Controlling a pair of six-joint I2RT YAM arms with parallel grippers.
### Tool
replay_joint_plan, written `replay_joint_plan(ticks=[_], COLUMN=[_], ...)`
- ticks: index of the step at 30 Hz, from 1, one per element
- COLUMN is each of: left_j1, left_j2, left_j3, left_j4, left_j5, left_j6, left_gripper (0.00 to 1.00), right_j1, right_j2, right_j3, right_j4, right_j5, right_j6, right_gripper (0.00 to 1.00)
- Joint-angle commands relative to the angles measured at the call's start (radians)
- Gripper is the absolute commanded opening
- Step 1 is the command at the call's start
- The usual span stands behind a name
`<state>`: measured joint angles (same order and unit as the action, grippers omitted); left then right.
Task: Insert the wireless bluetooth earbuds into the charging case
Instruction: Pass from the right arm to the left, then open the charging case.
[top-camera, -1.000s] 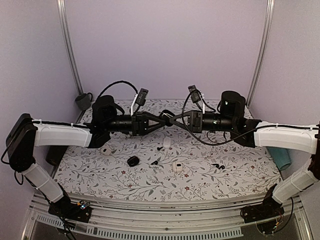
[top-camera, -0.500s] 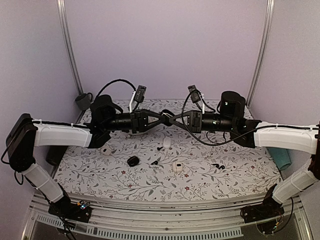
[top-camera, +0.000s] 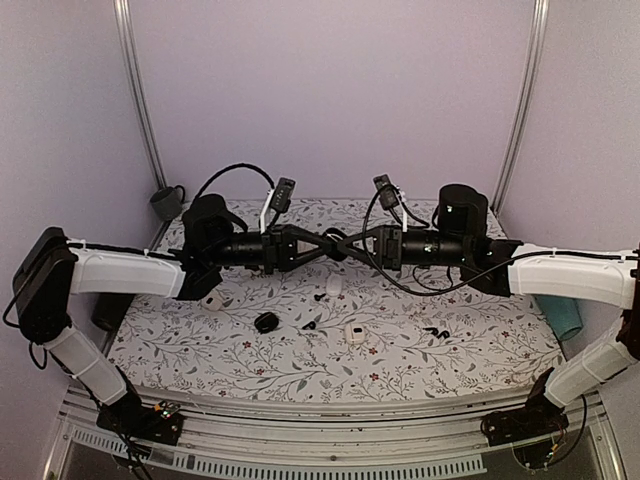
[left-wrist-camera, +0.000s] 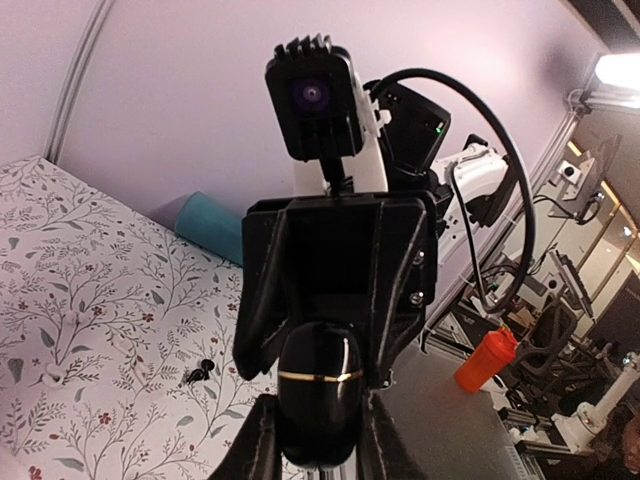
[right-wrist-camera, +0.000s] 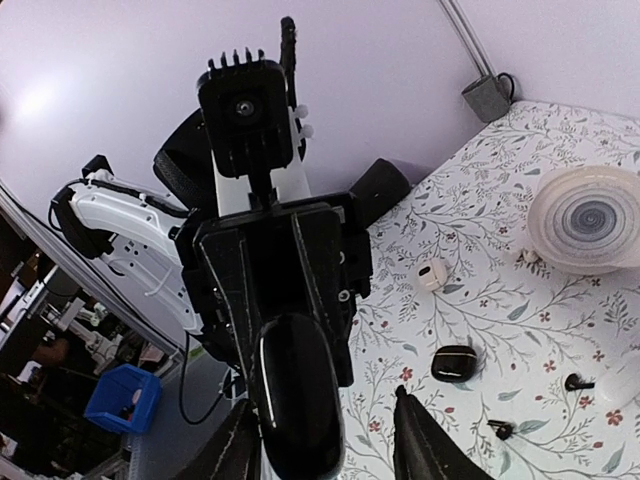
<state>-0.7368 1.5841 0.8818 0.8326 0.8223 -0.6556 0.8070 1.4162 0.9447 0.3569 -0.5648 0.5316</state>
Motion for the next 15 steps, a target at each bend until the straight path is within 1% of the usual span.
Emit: replay_joint_plan(ticks=[1, 6, 15], left_j1=[-0.019, -0.018, -0.018], left_j2=[-0.033, -0.056, -0.071], left_j3=[-0.026, -0.053, -0.09], left_j4=[0.004, 0.027, 0.066], left_j5=[0.054, 0.106, 0.16], left_j6=[0.075, 0.111, 0.113], left_gripper=[0.0, 0.0, 0.0], right_j1=[0.005, 0.003, -0.026], right_j2=[-0.02, -0.041, -0.072], right_j3=[0.023, 0.022, 0.0], right_j4=[-0.058, -0.101, -0.149], right_j5=[0.041, 0.078, 0.117], right_j6=[-0.029, -0.042, -0.03], right_gripper=[0.5, 0.53, 0.56])
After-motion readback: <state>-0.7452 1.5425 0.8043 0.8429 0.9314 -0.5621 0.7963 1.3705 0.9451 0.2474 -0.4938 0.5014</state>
